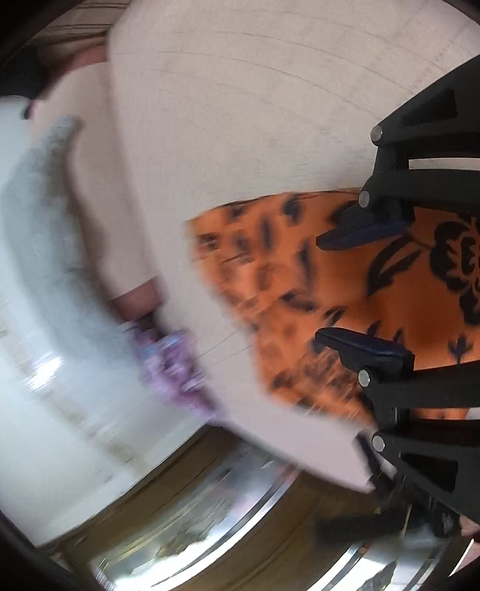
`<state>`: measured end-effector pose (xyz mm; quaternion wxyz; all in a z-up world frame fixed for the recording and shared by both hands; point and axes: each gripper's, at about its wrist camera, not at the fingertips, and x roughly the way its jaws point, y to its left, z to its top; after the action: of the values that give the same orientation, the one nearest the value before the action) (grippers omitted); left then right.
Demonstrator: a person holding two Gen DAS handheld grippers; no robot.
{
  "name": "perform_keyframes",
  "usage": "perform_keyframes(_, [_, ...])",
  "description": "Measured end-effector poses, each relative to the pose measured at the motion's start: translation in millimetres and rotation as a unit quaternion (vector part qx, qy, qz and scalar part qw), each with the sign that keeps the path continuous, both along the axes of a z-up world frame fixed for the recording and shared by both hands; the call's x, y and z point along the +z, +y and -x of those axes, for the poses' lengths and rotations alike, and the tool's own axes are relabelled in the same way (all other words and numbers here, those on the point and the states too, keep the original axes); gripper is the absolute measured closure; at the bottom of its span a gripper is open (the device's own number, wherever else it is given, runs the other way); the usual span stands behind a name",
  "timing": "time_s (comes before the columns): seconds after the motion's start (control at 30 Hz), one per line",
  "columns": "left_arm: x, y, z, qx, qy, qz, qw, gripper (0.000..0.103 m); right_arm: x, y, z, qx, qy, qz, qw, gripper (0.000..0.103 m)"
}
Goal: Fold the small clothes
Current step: 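Release the dress and open both grippers above the folded bundle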
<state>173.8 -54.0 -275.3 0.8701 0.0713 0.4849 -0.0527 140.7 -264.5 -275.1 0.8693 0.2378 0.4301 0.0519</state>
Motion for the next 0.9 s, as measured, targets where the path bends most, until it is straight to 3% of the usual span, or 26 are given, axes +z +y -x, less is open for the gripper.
perform_keyframes(0.17, [1.3,6.9,1.6,0.011,0.0,0.009,0.9999,0.013,1.5,2.8,5.5,0.002,-0.009,0.015,1.0,0.062])
perform_keyframes(0.27, [6.3,6.6,8.5,0.014,-0.006,0.004,0.9999,0.013,9.9,-0.2,16.0,0.001,-0.029,-0.001,1.0,0.061])
perform_keyframes(0.47, [10.8,9.0,21.1,0.011,-0.015,-0.005,0.9998,0.013,33.7,10.3,41.8,0.029,-0.076,0.017,0.997,0.059])
perform_keyframes(0.63, [5.3,10.0,19.3,0.007,-0.014,-0.007,0.9999,0.013,6.8,24.5,37.4,0.054,-0.02,0.051,0.997,0.062])
perform_keyframes(0.9, [2.2,15.0,13.5,0.013,-0.008,0.003,0.9999,0.01,5.3,25.7,34.4,0.056,-0.031,0.047,0.997,0.061])
